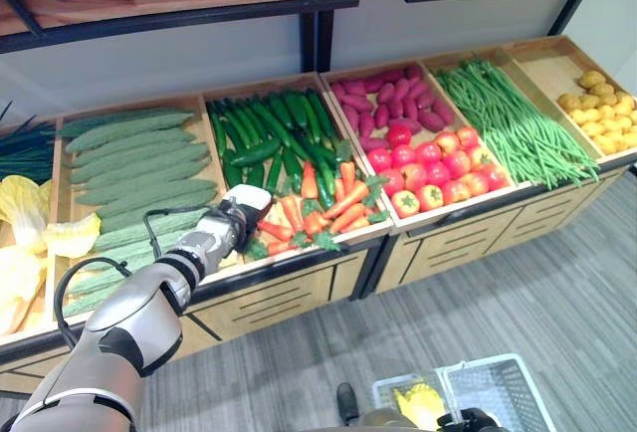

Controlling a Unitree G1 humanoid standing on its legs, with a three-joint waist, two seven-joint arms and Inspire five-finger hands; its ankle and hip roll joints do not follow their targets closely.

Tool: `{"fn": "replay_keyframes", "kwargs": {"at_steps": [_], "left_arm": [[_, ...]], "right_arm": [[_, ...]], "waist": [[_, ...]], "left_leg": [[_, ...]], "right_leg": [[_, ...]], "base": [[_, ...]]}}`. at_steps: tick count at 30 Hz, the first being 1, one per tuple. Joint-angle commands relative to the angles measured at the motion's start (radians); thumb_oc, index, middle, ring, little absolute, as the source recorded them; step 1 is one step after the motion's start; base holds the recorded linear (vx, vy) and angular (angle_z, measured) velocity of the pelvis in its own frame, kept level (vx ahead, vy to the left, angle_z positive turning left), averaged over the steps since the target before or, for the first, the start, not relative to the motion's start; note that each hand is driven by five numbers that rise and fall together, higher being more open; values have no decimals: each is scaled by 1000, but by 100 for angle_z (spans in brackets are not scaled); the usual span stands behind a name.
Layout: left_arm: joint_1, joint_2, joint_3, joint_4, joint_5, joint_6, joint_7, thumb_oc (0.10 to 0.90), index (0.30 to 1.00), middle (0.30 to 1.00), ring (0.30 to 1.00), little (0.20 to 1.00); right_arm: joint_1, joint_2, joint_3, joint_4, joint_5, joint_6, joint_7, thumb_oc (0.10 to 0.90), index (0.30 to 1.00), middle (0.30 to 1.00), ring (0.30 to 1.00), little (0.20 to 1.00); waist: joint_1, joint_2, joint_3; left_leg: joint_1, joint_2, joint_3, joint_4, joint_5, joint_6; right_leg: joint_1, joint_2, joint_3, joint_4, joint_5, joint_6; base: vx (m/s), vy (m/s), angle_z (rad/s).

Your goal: Get the vegetables into the basket

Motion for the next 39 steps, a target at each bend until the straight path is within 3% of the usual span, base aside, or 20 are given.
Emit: {"fn": "replay_keyframes", "kwargs": {"at_steps": [1,8,16,17,18,39], "left_arm": [[-235,4,66,85,-25,20,78,900,1000,1000,1000,1000],[-250,-3,68,91,-44,25,94,900,1000,1000,1000,1000],[-233,-16,63,104,-28,31,92,900,1000,1000,1000,1000],[-229,-18,62,106,-26,33,91,788,844,844,844,844],[-220,-18,62,108,-17,34,87,400,300,300,300,300],[-175,-6,117,41,-54,25,89,400,300,300,300,300]], "right_arm": [[-57,-46,25,-6,-27,-19,-7,400,300,300,300,300],[-87,-51,44,-34,-22,-28,-19,400,300,300,300,300],[-121,-56,50,-36,-12,-39,-32,400,300,300,300,300],[-124,-56,50,-36,-8,-41,-33,400,300,300,300,300],[-123,-57,50,-39,-9,-42,-32,400,300,300,300,300],[-93,-56,50,-31,-28,-42,-15,400,300,300,300,300]], "waist": [[-22,24,52],[-31,28,82],[-26,12,103],[-24,8,103],[-22,5,103],[7,-42,105]], "left_leg": [[0,4,-25,4,-56,-47],[-84,11,-18,4,-28,-48],[-150,20,-26,4,-6,-49],[-153,22,-28,4,-6,-49],[-154,23,-28,4,-6,-49],[-92,26,-40,4,-24,-50]], "right_leg": [[56,-6,-9,-1,-90,102],[-30,-1,-3,-1,-65,98],[-96,6,-3,-1,-45,91],[-99,7,-4,-1,-45,90],[-100,7,-5,-1,-45,90],[-37,10,-15,-1,-62,89]], "base": [[-43,-6,-4],[-60,-19,-8],[-43,-21,-1],[0,0,0],[0,0,0],[1,0,0]]}}
